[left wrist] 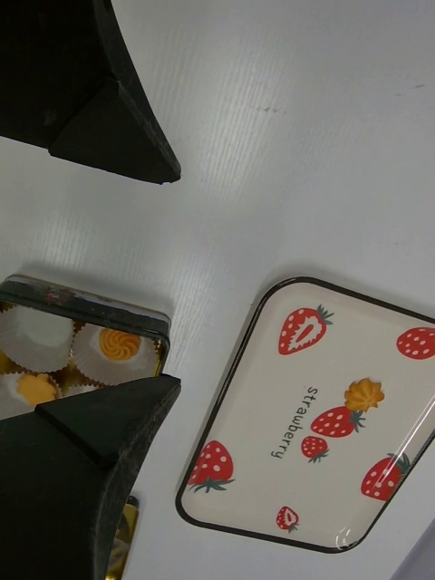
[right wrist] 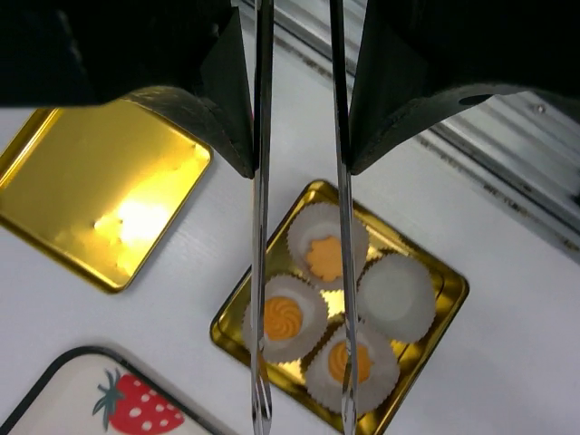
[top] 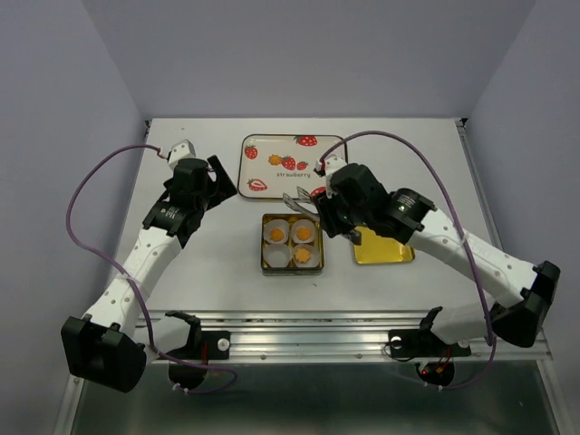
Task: Pack the cookies
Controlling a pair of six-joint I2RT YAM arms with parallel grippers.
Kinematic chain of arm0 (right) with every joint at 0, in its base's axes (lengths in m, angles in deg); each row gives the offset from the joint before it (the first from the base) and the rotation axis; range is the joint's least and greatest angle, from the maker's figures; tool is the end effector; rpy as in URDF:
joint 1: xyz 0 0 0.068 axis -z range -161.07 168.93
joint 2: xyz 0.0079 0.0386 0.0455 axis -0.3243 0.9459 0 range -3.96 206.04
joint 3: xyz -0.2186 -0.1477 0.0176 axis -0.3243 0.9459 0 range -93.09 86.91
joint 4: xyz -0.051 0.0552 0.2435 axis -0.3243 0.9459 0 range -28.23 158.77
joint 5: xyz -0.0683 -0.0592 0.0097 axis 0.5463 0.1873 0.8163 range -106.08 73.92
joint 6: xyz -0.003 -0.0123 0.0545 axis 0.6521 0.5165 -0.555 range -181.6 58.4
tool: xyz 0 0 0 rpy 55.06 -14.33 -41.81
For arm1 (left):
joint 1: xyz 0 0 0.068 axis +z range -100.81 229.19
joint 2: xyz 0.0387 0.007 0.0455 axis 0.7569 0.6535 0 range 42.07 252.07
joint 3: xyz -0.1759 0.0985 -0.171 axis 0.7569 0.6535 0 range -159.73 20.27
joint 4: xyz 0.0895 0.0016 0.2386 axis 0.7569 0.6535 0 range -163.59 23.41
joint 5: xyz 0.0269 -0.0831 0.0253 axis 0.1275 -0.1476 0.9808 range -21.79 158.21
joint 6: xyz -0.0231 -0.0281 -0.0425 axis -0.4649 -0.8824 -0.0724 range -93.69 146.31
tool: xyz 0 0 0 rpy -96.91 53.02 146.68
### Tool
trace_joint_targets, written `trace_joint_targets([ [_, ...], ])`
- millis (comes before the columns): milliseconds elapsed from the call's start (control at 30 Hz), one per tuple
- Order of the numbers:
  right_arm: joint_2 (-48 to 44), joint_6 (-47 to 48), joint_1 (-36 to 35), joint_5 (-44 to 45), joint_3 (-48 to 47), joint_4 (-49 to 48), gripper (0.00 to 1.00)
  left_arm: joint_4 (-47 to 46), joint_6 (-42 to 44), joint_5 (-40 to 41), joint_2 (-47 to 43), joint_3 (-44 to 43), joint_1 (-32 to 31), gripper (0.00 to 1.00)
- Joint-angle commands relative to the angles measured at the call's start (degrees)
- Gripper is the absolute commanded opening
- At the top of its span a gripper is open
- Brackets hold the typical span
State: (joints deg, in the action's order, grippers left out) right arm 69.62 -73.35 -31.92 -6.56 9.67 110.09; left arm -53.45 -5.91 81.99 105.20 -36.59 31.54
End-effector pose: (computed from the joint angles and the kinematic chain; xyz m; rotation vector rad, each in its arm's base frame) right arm 0.1698 0.1985 0.3546 -0.7126 2.2529 0.3441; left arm 0.2387 -0.0664 0.3253 -0.4074 1.9898 -0.3077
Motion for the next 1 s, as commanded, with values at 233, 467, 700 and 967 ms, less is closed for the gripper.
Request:
trace_joint_targets([
  [233, 30.19, 7.52, 11.56, -1.08, -21.8, -19.22, 0.49, -0.54, -0.29, 2.48, -1.44, -0.62, -0.37, 0.99],
  [467, 44.71, 9.2, 12.79, 0.24, -33.33, -19.75, 0.47, -0.98, -0.2, 2.22, 0.06, -0.53, -0.37, 0.99],
  [700, 49.99, 10.78, 13.32, 0.32, -36.94, -19.84, 0.54, -1.42, -0.12, 1.69, 0.76, -0.36, -0.37, 0.99],
  [967, 52.89, 10.87, 13.32, 1.91, -38.08, -19.75, 0.55, -1.51, -0.03, 1.68, 1.03, -0.27, -0.37, 0.99],
])
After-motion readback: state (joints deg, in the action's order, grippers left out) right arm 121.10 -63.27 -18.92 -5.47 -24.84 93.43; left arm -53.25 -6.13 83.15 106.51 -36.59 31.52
